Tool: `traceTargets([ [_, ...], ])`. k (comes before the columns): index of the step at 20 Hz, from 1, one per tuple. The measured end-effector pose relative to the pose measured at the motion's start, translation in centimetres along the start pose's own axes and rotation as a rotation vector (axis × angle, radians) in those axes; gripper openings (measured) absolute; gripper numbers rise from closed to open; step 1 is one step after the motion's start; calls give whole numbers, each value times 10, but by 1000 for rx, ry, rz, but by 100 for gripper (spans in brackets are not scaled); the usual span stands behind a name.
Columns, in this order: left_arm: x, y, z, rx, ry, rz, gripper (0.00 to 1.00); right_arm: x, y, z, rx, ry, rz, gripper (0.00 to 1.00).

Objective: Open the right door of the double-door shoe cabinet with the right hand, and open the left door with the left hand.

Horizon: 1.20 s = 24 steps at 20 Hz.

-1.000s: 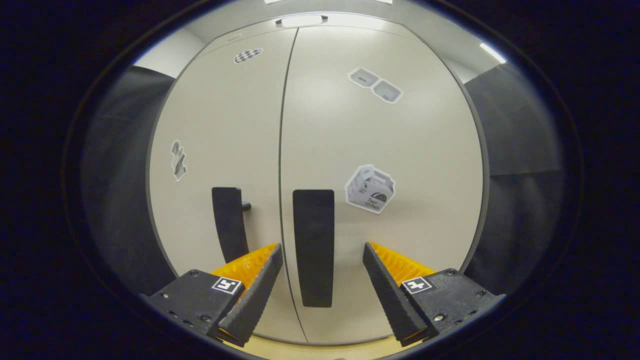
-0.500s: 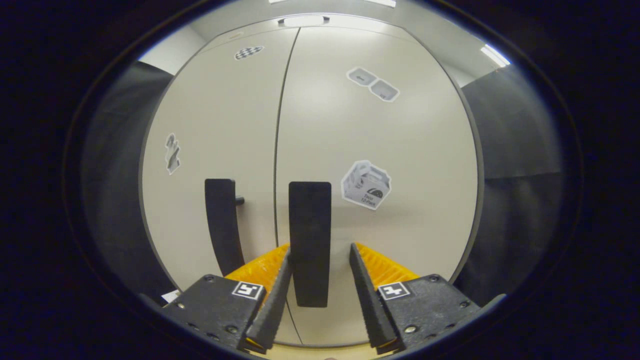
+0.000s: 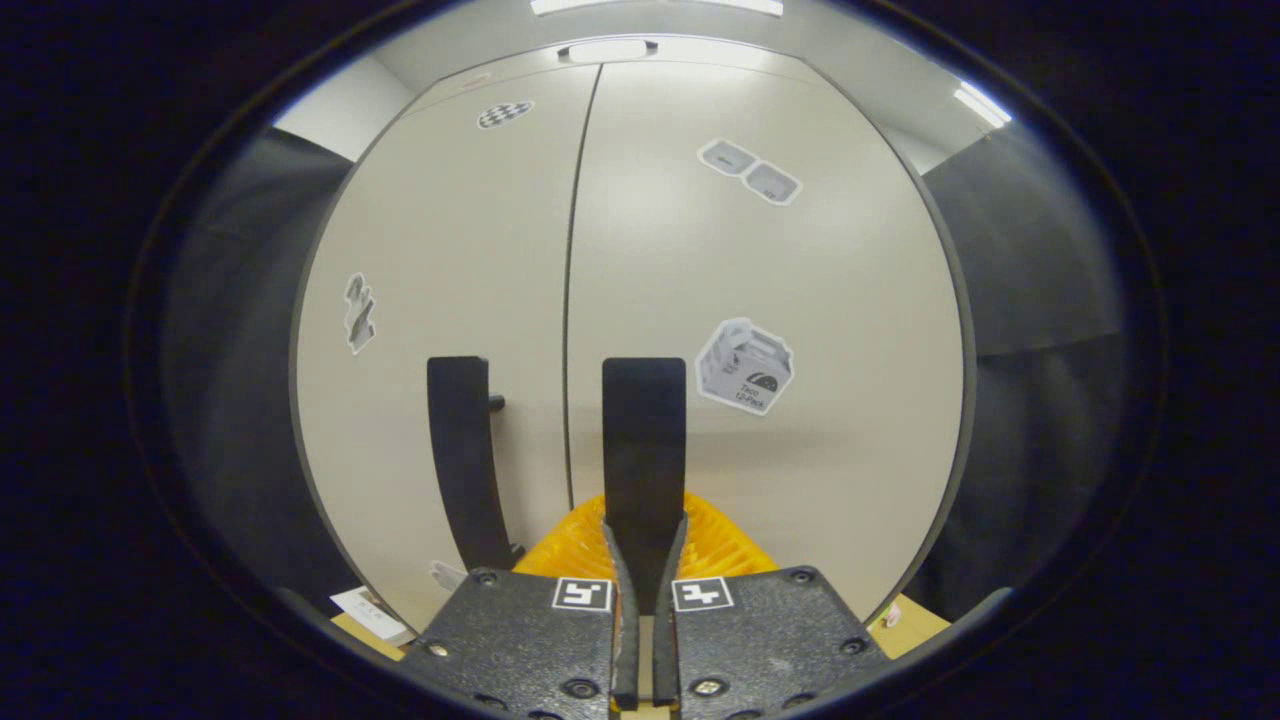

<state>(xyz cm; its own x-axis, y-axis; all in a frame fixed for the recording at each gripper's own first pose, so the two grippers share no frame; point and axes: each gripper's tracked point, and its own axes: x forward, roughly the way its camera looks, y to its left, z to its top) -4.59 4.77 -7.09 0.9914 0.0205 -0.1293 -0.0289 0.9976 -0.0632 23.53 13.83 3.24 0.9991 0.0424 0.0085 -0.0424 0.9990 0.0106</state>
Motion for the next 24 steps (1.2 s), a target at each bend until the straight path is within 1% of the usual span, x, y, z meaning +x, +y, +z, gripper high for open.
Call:
traceTargets([
  [4, 0, -2, 1, 3, 0, -4, 95, -3, 1, -1, -3, 12, 15, 8],
  [7, -3, -4, 0, 7, 3, -3, 95, -12, 1, -1, -17, 9, 43, 8],
  [14, -14, -24, 2, 39, 0, -20, 95, -71, -14, 0, 16, 31, 143, 8],
  [19, -17, -52, 4, 68, -10, -51, 95, -116, -41, -1, -9, 37, 184, 8],
  [24, -19, -84, 3, 75, -19, -77, 95, -159, -87, 0, -26, 35, 184, 8],
])
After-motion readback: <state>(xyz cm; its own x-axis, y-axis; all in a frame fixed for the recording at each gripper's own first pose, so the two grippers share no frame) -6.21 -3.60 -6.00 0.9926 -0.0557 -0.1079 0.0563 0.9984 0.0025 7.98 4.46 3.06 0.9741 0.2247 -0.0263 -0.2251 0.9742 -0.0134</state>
